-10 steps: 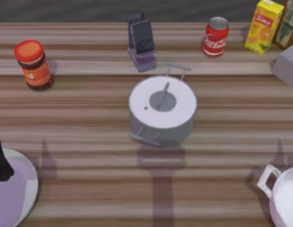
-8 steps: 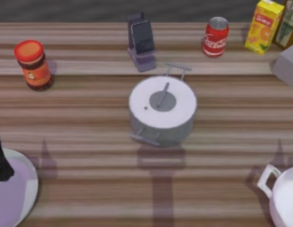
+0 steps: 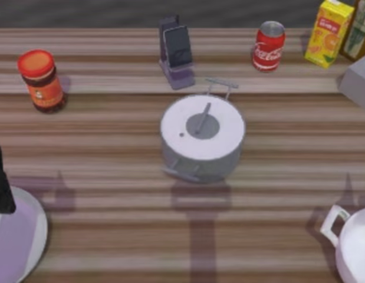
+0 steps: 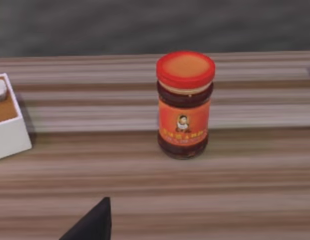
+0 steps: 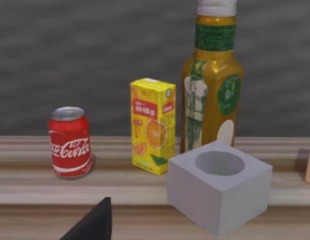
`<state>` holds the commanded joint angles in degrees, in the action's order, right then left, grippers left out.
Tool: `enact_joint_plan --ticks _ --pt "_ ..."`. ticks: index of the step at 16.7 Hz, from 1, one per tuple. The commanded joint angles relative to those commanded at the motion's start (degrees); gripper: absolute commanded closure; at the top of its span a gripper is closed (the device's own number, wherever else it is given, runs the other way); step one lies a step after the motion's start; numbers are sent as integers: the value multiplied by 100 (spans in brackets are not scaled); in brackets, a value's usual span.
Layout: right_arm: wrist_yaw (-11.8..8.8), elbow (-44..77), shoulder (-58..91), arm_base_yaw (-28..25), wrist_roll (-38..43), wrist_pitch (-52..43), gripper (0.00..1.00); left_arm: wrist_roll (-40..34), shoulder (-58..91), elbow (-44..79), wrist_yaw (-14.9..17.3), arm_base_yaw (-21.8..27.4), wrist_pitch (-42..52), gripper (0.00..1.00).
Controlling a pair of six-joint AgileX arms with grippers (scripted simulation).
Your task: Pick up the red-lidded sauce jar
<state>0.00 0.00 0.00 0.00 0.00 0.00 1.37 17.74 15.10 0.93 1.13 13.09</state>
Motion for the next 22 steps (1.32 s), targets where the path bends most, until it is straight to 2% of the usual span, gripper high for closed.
enact_joint_plan --ticks 5,17,22 --pt "0 0 0 0 0 0 0 132 2223 2374 70 83 1432 0" --pt "0 0 0 0 0 0 0 386 8937 9773 128 127 5290 0" --pt "0 0 0 0 0 0 0 444 11467 12497 100 75 6643 0"
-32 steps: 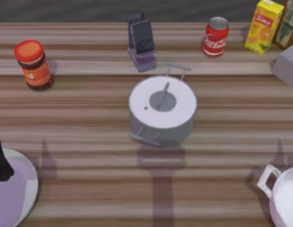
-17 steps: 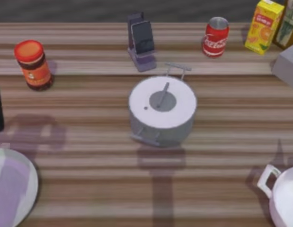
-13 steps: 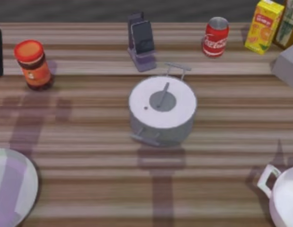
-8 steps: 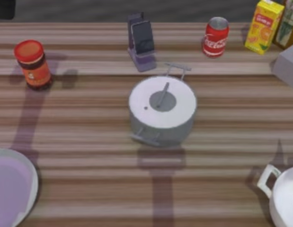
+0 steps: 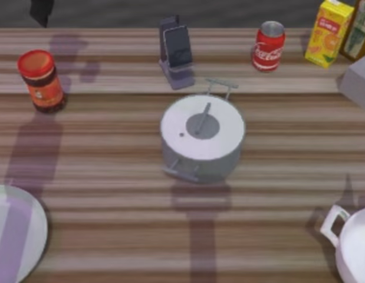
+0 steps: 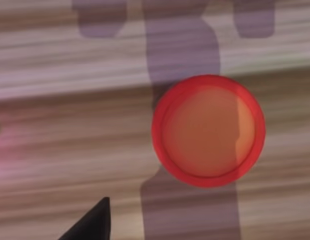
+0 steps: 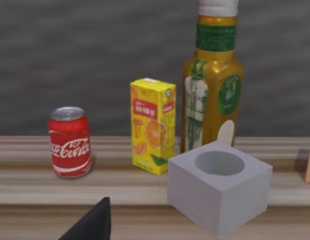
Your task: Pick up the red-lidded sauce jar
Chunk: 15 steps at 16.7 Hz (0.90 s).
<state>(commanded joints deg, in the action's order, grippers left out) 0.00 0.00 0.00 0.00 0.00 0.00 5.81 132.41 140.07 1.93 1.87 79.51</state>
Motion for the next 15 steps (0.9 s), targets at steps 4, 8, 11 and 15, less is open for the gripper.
enact_joint_plan --ticks 4,8,11,15 --pt "0 0 0 0 0 0 0 28 1538 1612 -26 -45 811 0" --pt "0 0 0 0 0 0 0 41 2402 2498 -45 -76 1266 0" --pt "0 0 0 0 0 0 0 42 2519 2619 -48 -80 1329 0" --pt "0 0 0 0 0 0 0 41 2533 2608 -46 -45 1319 0"
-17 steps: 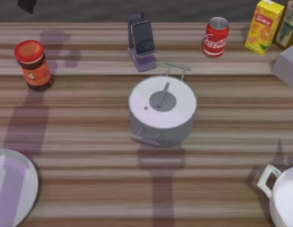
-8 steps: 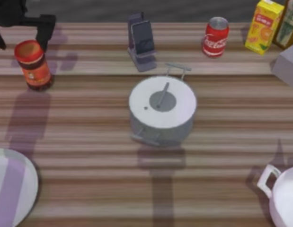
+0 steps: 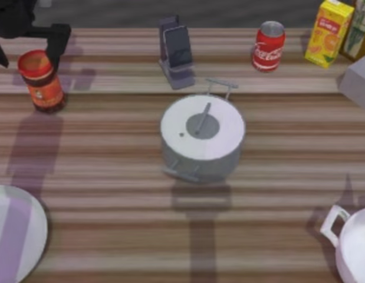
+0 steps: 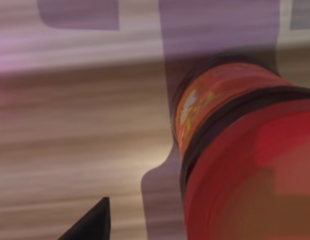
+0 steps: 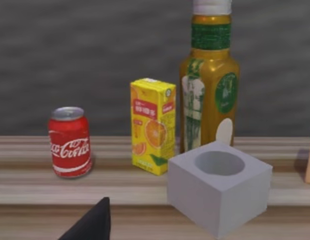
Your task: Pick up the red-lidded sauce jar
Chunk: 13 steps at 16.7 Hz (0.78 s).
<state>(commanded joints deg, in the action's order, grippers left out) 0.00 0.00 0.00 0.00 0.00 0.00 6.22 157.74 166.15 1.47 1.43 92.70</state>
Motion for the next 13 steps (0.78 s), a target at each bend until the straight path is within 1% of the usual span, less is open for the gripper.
enact_joint_plan --ticks 3,10,13 --pt "0 0 0 0 0 0 0 -12 178 232 1 -15 66 0" --pt "0 0 0 0 0 0 0 -5 1409 2004 20 -27 564 0" --pt "0 0 0 0 0 0 0 -3 1668 2341 24 -28 663 0"
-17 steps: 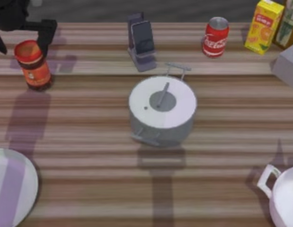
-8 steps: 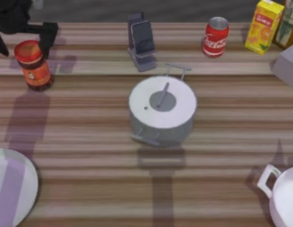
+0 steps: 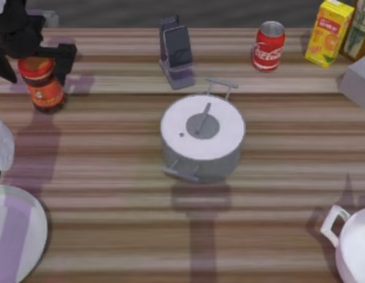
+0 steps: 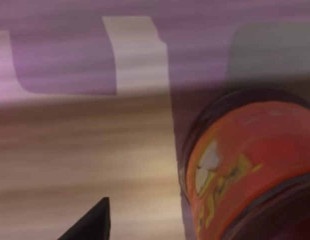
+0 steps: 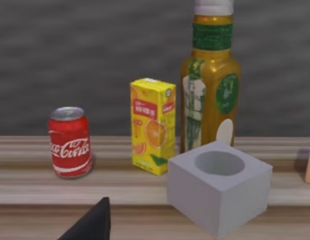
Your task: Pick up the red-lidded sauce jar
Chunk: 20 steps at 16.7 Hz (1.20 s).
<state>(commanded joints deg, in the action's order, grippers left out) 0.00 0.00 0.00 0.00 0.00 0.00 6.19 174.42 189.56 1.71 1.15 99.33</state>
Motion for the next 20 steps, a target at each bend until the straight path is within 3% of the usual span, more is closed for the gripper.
enact_joint_plan --ticks 4,17,20 --pt "0 0 0 0 0 0 0 0 3 4 0 0 1 0" --pt "0 0 0 0 0 0 0 0 3 4 0 0 1 98" --pt "0 0 0 0 0 0 0 0 3 4 0 0 1 100"
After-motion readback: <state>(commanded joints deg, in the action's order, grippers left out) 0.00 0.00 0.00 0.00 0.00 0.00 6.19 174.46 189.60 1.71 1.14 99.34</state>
